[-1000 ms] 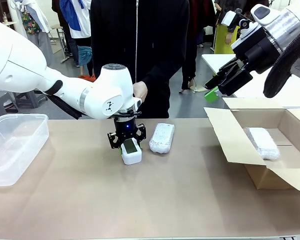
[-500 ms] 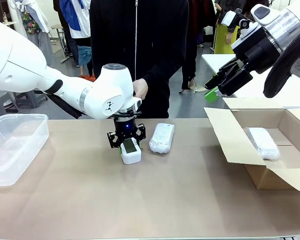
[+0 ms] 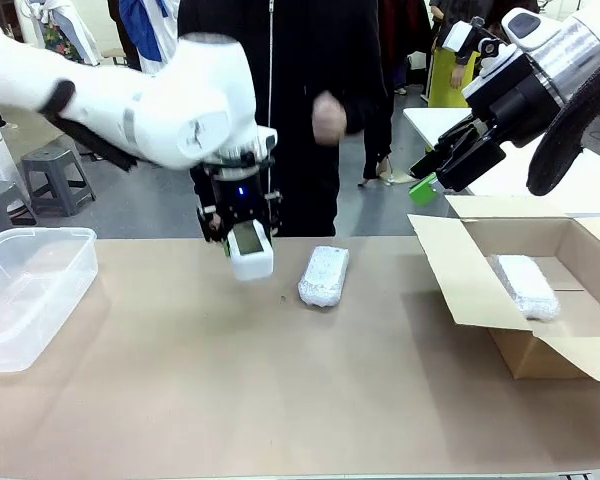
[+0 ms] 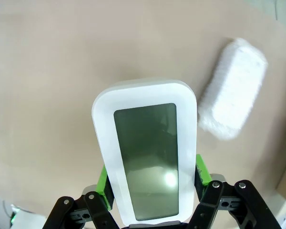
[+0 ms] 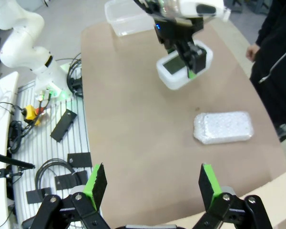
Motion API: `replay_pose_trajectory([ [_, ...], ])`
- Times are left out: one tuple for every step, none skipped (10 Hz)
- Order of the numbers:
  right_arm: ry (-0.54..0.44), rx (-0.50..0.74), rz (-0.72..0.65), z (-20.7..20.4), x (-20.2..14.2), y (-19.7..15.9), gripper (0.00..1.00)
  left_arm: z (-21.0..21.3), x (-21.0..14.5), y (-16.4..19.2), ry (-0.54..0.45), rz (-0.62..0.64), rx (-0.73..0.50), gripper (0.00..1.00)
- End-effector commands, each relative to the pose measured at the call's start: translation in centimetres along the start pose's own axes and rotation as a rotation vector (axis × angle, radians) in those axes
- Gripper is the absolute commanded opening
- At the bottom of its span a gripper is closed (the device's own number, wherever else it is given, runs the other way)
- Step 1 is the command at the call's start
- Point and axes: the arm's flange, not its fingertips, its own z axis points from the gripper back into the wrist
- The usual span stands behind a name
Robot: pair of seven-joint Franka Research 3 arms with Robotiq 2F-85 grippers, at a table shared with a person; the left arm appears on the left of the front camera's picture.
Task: Separate and place wrapped and unwrapped clocks.
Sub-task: Pick up the Digital clock indicated by the person.
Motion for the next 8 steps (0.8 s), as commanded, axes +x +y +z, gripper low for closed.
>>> replay_pose_trajectory([
  [-0.001,0.01,0.016,0.1,0.0,-0.1,1.0,5.9,-0.1,1.4,0.034,-0.123,-0.075,0.61],
  [-0.001,0.01,0.016,0.1,0.0,-0.1,1.0,8.8,-0.3,2.2,0.033,-0.152,-0.117,0.61],
  [-0.001,0.01,0.016,0.1,0.0,-0.1,1.0,11.1,-0.7,2.9,0.035,-0.171,-0.137,0.61],
  [-0.001,0.01,0.016,0.1,0.0,-0.1,1.0,12.8,-1.1,3.5,0.044,-0.166,-0.143,0.61],
  [-0.001,0.01,0.016,0.1,0.0,-0.1,1.0,12.6,-1.0,3.8,0.087,-0.178,-0.147,0.61],
  [-0.001,0.01,0.016,0.1,0.0,-0.1,1.0,10.7,-0.6,4.0,0.147,-0.186,-0.109,0.61],
  [-0.001,0.01,0.016,0.1,0.0,-0.1,1.0,13.3,-1.4,3.1,0.034,-0.168,-0.145,0.61],
  [-0.001,0.01,0.016,0.1,0.0,-0.1,1.0,13.3,-1.4,3.1,0.034,-0.168,-0.145,0.61],
])
